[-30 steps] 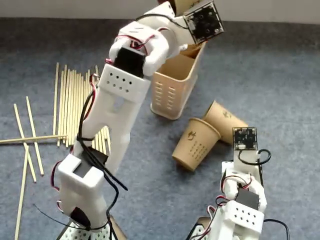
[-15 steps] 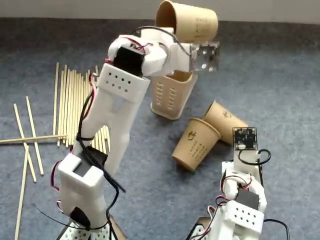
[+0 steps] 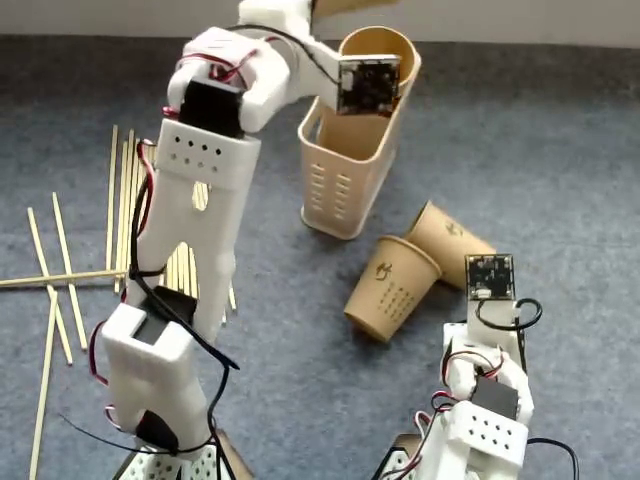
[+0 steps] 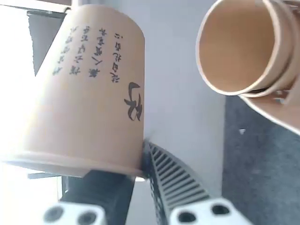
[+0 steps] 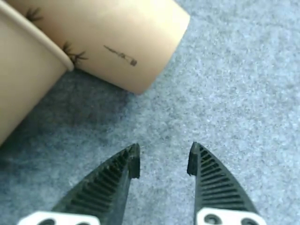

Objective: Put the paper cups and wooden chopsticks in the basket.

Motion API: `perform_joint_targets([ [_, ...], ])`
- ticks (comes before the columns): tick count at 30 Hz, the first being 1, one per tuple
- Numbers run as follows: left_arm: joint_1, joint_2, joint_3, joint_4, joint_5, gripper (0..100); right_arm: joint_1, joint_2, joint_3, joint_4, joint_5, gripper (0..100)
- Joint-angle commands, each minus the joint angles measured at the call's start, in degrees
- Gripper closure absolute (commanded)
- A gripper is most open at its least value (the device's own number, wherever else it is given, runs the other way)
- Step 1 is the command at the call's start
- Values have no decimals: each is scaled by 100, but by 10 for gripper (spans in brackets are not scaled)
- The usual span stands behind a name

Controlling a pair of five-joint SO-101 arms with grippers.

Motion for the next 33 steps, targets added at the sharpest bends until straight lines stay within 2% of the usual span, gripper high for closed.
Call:
perform_joint_targets([
  [1, -119, 101, -189, -703, -2989, 995, -40, -66, 286, 22, 62, 821],
  [3, -75, 233, -198, -809, -3253, 995, -40, -66, 286, 22, 62, 821],
  [9, 391, 347, -207, -809, -3235, 995, -40, -66, 286, 22, 62, 821],
  [15, 356, 347, -207, -695, -3235, 995, -31, -66, 295, 22, 62, 821],
  [18, 119, 347, -207, -422, -3253, 995, -31, -66, 295, 22, 62, 821],
  [23, 75, 347, -215, -519, -3297, 995, -31, -66, 295, 22, 62, 821],
  [25, 180, 347, -207, -484, -3833, 995, -31, -66, 295, 22, 62, 821],
  [29, 303, 347, -198, -466, -5530, 995, -31, -66, 295, 22, 62, 821],
  [33, 514, 347, -207, 141, -6215, 995, -31, -66, 295, 22, 62, 821],
])
